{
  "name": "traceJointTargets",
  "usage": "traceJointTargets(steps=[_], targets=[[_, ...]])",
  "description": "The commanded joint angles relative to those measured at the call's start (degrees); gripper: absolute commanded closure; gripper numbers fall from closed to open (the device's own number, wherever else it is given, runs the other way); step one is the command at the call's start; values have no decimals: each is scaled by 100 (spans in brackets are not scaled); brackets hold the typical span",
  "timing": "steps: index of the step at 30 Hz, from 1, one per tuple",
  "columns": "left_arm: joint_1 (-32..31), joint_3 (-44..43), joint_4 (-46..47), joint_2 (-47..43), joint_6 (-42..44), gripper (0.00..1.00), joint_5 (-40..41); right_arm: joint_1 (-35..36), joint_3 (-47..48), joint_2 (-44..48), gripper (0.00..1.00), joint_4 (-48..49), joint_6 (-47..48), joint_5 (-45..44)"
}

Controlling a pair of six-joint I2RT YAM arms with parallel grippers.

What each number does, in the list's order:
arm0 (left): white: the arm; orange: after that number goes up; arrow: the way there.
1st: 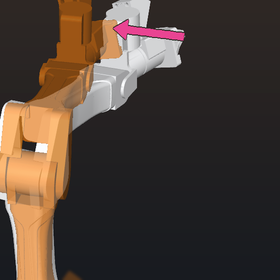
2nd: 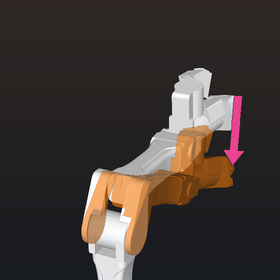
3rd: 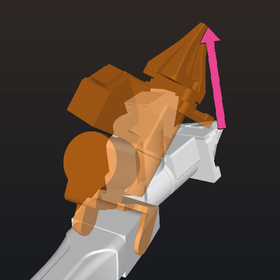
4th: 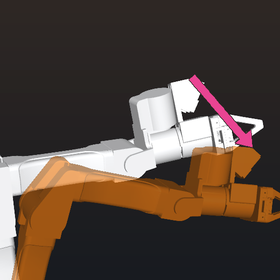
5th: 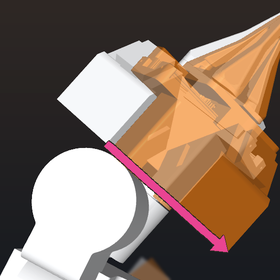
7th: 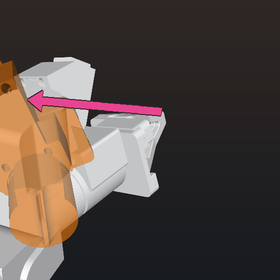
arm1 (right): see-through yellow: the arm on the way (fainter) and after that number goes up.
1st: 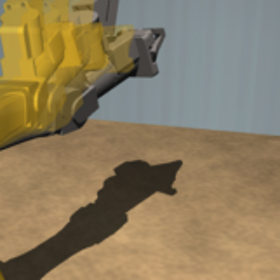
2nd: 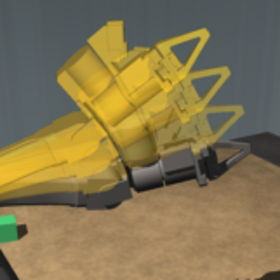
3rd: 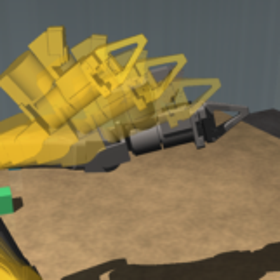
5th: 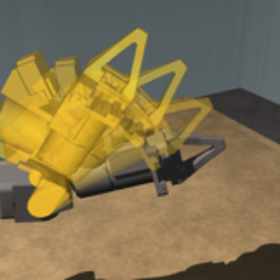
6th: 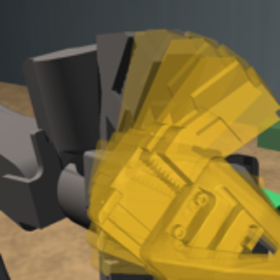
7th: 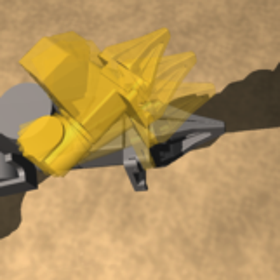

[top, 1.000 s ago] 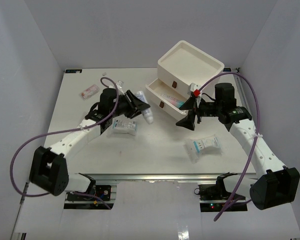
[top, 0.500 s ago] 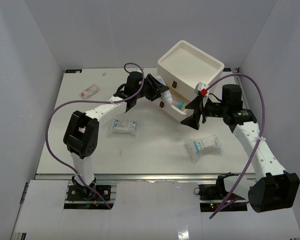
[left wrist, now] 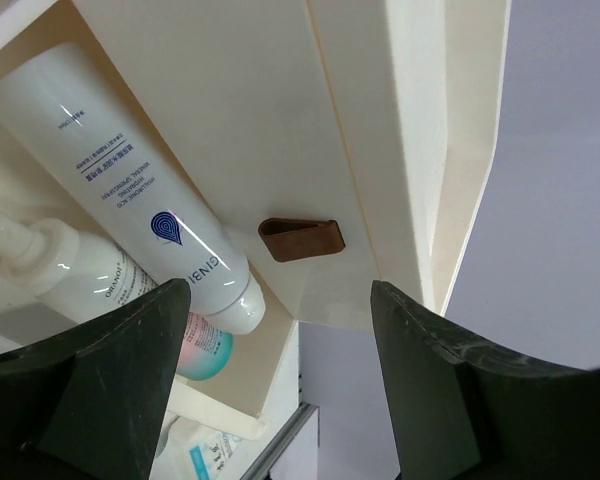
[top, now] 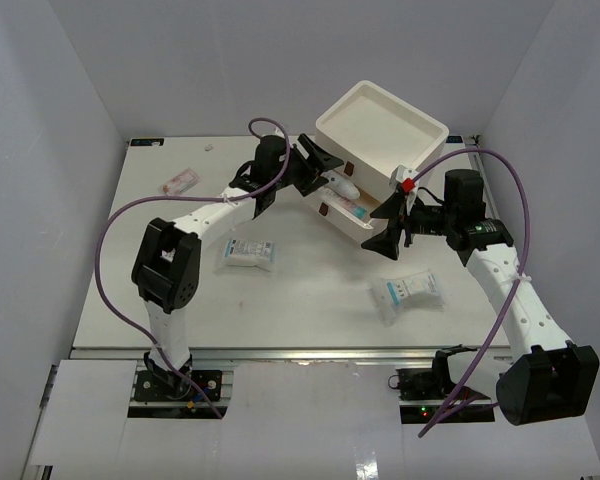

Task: Organize the makeup

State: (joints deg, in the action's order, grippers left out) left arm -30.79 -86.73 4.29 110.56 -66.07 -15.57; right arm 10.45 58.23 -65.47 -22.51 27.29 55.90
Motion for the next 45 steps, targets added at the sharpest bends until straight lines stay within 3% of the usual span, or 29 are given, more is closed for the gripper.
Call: traceJointTargets(steps=[1,6,12,18,23,28,30,34,39,45], targets=[[21,87,66,-852,723,16,56,-43,-104,61,10,142,131,148],[140,1150,212,-1873,1934,17,-48,-43,-190,66,12,160,419,116],[482,3035,-35,-3863,3272,16,64,102,5,-168,20,179,396,-402],[659,3986,-594,-5178,4330,14,138,832,615,-471,24,65,443,-1732],[695,4865,-407,-5654,4473,14,37,1319,2219,-1198,21,-219,192,-3316],[697,5232,584,-5170,3819,20,-610,1383,3488,-2194,20,-313,-138,-4436],[697,5171,918,-4541,3490,27,-969,1390,3958,-2646,20,-359,-199,-4773],[647,4759,1853,-3286,2906,30,-1543,1379,4319,-3142,22,-518,-142,-4922],[409,3859,1883,-2191,3149,30,-1302,1312,4320,-3287,27,-449,-57,-5156],[183,2973,1979,-1128,3593,29,-955,956,4182,-3279,43,-394,-186,-4695]])
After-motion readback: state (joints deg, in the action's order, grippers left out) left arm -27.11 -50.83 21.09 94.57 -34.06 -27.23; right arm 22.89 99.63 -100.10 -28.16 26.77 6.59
